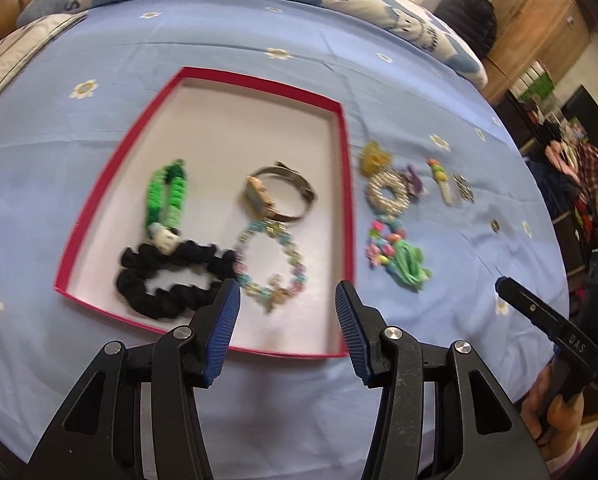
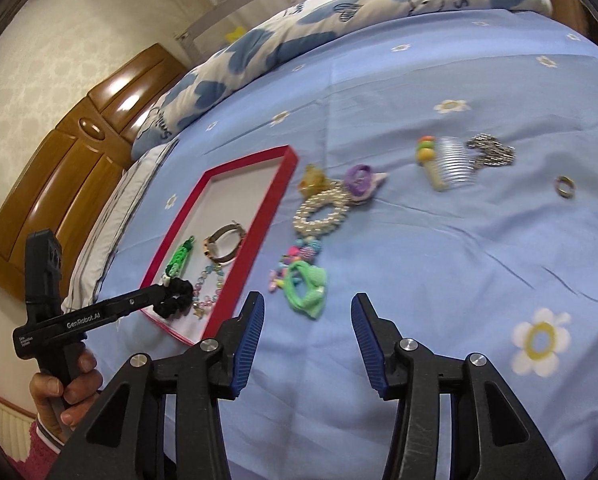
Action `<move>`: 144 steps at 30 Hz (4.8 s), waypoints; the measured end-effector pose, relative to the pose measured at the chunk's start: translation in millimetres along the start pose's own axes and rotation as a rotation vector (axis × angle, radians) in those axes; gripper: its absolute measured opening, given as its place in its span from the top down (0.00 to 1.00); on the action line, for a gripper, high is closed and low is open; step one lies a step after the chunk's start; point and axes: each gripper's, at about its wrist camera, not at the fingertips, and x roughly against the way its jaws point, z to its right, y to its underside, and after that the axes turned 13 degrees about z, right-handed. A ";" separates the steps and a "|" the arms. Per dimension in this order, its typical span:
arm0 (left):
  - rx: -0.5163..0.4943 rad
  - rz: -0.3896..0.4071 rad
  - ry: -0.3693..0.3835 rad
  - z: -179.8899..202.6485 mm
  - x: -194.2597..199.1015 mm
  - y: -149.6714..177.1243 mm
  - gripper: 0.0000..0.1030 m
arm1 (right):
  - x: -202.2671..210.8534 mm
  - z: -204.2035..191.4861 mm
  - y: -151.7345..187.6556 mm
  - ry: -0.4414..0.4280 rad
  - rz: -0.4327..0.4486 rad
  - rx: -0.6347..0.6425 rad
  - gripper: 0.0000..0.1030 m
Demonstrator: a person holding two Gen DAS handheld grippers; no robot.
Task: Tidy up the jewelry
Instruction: 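Move the left tool to the mint-green hair clip while the right tool reaches the gold ring, then grasp the mint-green clip with the left tool while the right tool grasps the gold ring, then carry the clip and ring into the red box and open both tools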
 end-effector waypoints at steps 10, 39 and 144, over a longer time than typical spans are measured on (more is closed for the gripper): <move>-0.060 -0.023 0.055 40.7 -0.7 12.2 0.53 | 23.7 34.8 8.1 0.063 0.042 -0.047 0.53; -0.085 -0.158 0.099 108.9 -86.7 17.7 0.56 | 24.3 158.7 -41.5 0.295 0.128 -0.074 0.53; 0.127 0.021 -0.015 -97.1 -31.8 -16.1 0.82 | -155.7 -138.3 30.4 -0.134 -0.214 0.334 0.77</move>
